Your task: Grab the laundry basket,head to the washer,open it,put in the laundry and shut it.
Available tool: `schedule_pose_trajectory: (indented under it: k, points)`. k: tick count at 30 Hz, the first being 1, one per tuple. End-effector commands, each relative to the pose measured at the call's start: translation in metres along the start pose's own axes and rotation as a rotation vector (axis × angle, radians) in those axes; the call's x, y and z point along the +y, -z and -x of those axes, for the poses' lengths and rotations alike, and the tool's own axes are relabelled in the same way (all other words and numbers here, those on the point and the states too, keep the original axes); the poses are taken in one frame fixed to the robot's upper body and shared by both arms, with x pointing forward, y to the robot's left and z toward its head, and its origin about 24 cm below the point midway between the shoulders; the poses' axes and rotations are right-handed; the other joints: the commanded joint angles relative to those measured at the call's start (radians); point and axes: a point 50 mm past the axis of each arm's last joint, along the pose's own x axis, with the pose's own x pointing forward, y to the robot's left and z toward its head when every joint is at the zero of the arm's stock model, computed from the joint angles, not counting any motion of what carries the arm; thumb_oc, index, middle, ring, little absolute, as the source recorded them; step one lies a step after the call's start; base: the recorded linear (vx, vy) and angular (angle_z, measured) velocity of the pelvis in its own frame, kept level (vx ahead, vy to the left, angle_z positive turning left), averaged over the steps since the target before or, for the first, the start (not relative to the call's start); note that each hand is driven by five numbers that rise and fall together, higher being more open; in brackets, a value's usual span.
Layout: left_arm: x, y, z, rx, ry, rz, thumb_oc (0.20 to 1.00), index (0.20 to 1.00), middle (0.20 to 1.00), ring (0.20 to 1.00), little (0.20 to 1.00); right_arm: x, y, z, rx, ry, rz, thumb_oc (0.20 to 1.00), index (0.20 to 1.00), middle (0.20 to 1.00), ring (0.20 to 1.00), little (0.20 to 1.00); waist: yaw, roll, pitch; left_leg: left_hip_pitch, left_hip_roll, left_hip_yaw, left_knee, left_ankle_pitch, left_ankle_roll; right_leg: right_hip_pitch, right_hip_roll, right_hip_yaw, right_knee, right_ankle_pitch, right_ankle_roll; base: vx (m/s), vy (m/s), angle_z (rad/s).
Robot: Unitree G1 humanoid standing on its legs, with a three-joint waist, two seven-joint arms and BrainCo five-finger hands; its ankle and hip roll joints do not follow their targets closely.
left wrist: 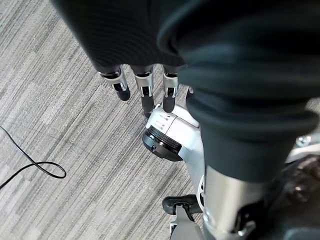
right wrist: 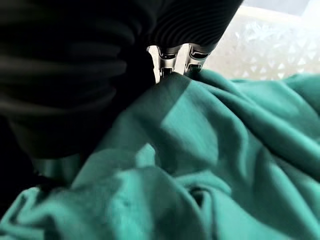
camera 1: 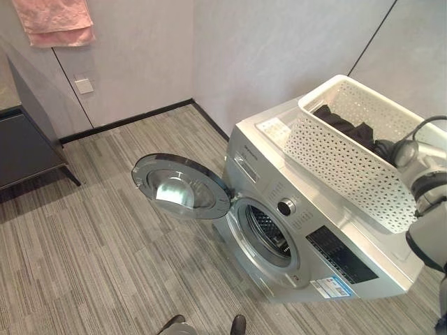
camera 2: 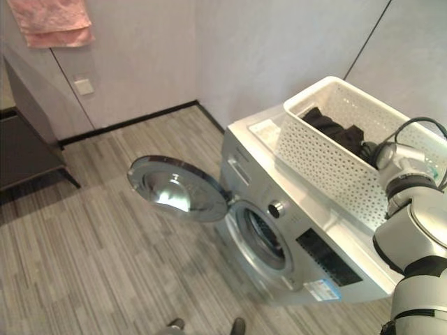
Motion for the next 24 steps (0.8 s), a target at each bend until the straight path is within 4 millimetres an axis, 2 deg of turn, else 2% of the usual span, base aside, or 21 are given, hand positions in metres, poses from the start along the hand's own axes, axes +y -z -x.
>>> schedule_pose_trajectory:
  k: [1, 2, 4, 6, 7, 10, 12, 14, 15, 16, 19, 21, 22, 23, 24]
  points:
    - [-0.004, -0.012, -0.003, -0.021, 0.033, -0.003, 1.0, 1.0, 1.0, 1.0, 1.0, -0.018, 0.043, 0.013, 0.133, -0.001, -0.006, 1.0, 1.0, 1.0, 1.0, 1.0, 0.013, -0.006, -0.002, 0.035, 0.007, 0.035, -0.097, 0.103, 0.029, -0.004, -0.061, 0.023, 0.026, -0.078, 0.029, 0.04, -0.029, 0.1]
    - [-0.003, -0.01, -0.003, -0.013, 0.028, 0.01, 1.0, 1.0, 1.0, 1.0, 1.0, -0.017, 0.044, 0.013, 0.132, -0.012, 0.002, 0.956, 0.956, 0.956, 0.956, 0.956, 0.015, -0.003, -0.002, 0.034, 0.007, 0.036, -0.099, 0.105, 0.027, -0.003, -0.061, 0.02, 0.025, -0.08, 0.029, 0.03, -0.027, 0.09]
    - [-0.003, -0.007, -0.002, -0.002, 0.027, 0.01, 1.0, 1.0, 1.0, 1.0, 1.0, -0.017, 0.042, 0.013, 0.117, -0.023, 0.005, 0.953, 0.953, 0.953, 0.953, 0.953, 0.018, -0.001, -0.002, 0.034, 0.007, 0.037, -0.103, 0.108, 0.024, -0.001, -0.061, 0.016, 0.023, -0.08, 0.03, 0.01, -0.01, 0.03]
    - [-0.005, -0.007, -0.002, -0.002, 0.033, 0.008, 1.0, 1.0, 1.0, 1.0, 1.0, -0.016, 0.035, 0.012, 0.087, -0.021, 0.018, 0.404, 0.404, 0.404, 0.404, 0.404, 0.018, -0.001, -0.003, 0.038, 0.008, 0.041, -0.106, 0.108, 0.023, 0.005, -0.06, 0.019, 0.019, -0.08, 0.03, 0.03, -0.011, -0.01]
    - [-0.006, -0.008, -0.003, -0.005, 0.032, 0.014, 1.0, 1.0, 1.0, 1.0, 1.0, -0.018, 0.033, 0.012, 0.077, -0.005, 0.019, 0.2, 0.2, 0.2, 0.2, 0.2, 0.017, -0.001, -0.003, 0.04, 0.009, 0.043, -0.107, 0.108, 0.024, 0.007, -0.06, 0.021, 0.017, -0.079, 0.031, 0.03, 0.002, -0.02]
    - [-0.007, -0.011, -0.003, -0.012, 0.026, 0.01, 1.0, 1.0, 1.0, 1.0, 1.0, -0.029, 0.027, 0.014, 0.048, 0.084, 0.006, 0.2, 0.2, 0.2, 0.2, 0.2, 0.01, -0.003, -0.007, 0.048, 0.009, 0.052, -0.11, 0.106, 0.026, 0.013, -0.059, 0.028, 0.013, -0.079, 0.031, 0.02, 0.011, -0.04]
    - [-0.002, -0.017, -0.004, -0.02, -0.004, 0.012, 1.0, 1.0, 1.0, 1.0, 1.0, -0.046, 0.021, 0.019, 0.0, 0.204, -0.074, 0.2, 0.2, 0.2, 0.2, 0.2, -0.001, -0.009, -0.014, 0.056, 0.011, 0.059, -0.11, 0.102, 0.028, 0.018, -0.06, 0.037, 0.014, -0.08, 0.032, 0.0, 0.0, 0.0]
    - [0.003, -0.02, -0.004, -0.02, -0.027, 0.013, 1.0, 1.0, 1.0, 1.0, 1.0, -0.055, 0.015, 0.021, -0.033, 0.266, -0.139, 0.2, 0.2, 0.2, 0.2, 0.2, -0.009, -0.016, -0.018, 0.063, 0.011, 0.064, -0.11, 0.097, 0.028, 0.023, -0.06, 0.041, 0.015, -0.081, 0.032, 0.0, 0.0, 0.0]
    - [0.007, -0.019, -0.004, -0.012, -0.048, 0.017, 1.0, 1.0, 1.0, 1.0, 1.0, -0.066, 0.01, 0.026, -0.083, 0.344, -0.216, 0.2, 0.2, 0.2, 0.2, 0.2, -0.014, -0.022, -0.023, 0.069, 0.009, 0.067, -0.11, 0.093, 0.03, 0.025, -0.062, 0.046, 0.018, -0.081, 0.034, 0.01, 0.019, -0.04]
    - [0.008, -0.019, -0.004, -0.012, -0.049, 0.016, 1.0, 1.0, 1.0, 1.0, 1.0, -0.066, 0.01, 0.026, -0.083, 0.344, -0.216, 0.2, 0.2, 0.2, 0.2, 0.2, -0.014, -0.023, -0.022, 0.07, 0.009, 0.067, -0.11, 0.093, 0.03, 0.026, -0.062, 0.046, 0.018, -0.081, 0.034, -0.01, 0.024, -0.05]
    - [0.013, -0.016, -0.003, 0.002, -0.07, 0.005, 1.0, 1.0, 1.0, 1.0, 1.0, -0.088, 0.004, 0.038, -0.168, 0.466, -0.34, 0.2, 0.2, 0.2, 0.2, 0.2, -0.027, -0.033, -0.031, 0.082, 0.008, 0.072, -0.11, 0.083, 0.033, 0.027, -0.065, 0.051, 0.025, -0.082, 0.035, -0.01, 0.023, -0.05]
    - [0.015, -0.009, -0.002, 0.026, -0.084, -0.003, 1.0, 1.0, 1.0, 1.0, 1.0, -0.109, 0.006, 0.051, -0.224, 0.583, -0.456, 0.2, 0.2, 0.2, 0.2, 0.2, -0.041, -0.041, -0.045, 0.095, 0.006, 0.078, -0.108, 0.073, 0.037, 0.029, -0.069, 0.059, 0.034, -0.082, 0.038, 0.0, 0.029, -0.09]
    - [0.015, -0.009, -0.002, 0.026, -0.084, -0.003, 1.0, 1.0, 1.0, 1.0, 1.0, -0.108, 0.006, 0.051, -0.224, 0.583, -0.456, 0.2, 0.2, 0.2, 0.2, 0.2, -0.04, -0.042, -0.045, 0.095, 0.006, 0.078, -0.108, 0.073, 0.037, 0.029, -0.069, 0.059, 0.035, -0.082, 0.038, -0.01, 0.033, -0.16]
    - [0.016, -0.005, -0.001, 0.045, -0.092, -0.015, 1.0, 1.0, 1.0, 1.0, 1.0, -0.123, 0.005, 0.061, -0.273, 0.663, -0.548, 0.2, 0.2, 0.2, 0.2, 0.2, -0.049, -0.045, -0.054, 0.103, 0.005, 0.082, -0.106, 0.066, 0.041, 0.027, -0.07, 0.065, 0.042, -0.084, 0.039, -0.01, 0.025, -0.14]
    - [0.016, -0.005, -0.001, 0.045, -0.092, -0.015, 1.0, 1.0, 1.0, 1.0, 1.0, -0.123, 0.005, 0.061, -0.273, 0.664, -0.549, 0.2, 0.2, 0.2, 0.2, 0.2, -0.049, -0.045, -0.053, 0.103, 0.005, 0.082, -0.106, 0.066, 0.041, 0.027, -0.07, 0.066, 0.043, -0.084, 0.039, -0.02, 0.042, -0.1]
